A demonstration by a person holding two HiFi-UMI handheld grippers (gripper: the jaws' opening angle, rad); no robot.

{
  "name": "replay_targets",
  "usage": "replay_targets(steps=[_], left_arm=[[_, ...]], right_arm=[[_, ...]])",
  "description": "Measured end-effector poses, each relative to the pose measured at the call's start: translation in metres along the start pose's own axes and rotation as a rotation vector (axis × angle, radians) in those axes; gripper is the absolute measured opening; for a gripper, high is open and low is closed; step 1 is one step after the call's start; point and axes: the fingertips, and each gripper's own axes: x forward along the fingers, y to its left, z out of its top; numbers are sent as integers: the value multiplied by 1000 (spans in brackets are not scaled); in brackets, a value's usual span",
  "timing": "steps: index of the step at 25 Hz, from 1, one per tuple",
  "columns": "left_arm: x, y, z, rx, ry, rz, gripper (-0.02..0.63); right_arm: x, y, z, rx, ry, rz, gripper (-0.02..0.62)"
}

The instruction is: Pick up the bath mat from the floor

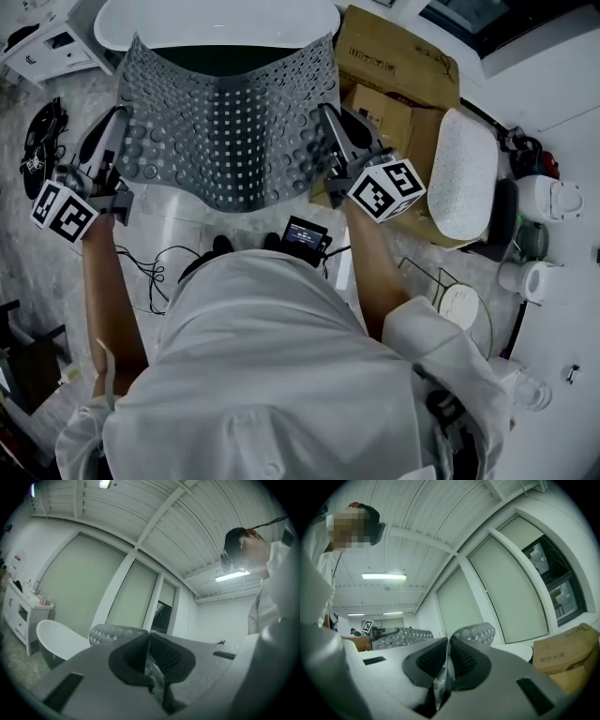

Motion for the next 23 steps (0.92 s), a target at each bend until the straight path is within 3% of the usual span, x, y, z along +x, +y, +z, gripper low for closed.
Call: replay_targets(steps=[23], left_arm=[[2,0,-2,-67,-27,-2,12]], right_arm=[[-10,-9,1,35,-39,-12,41]])
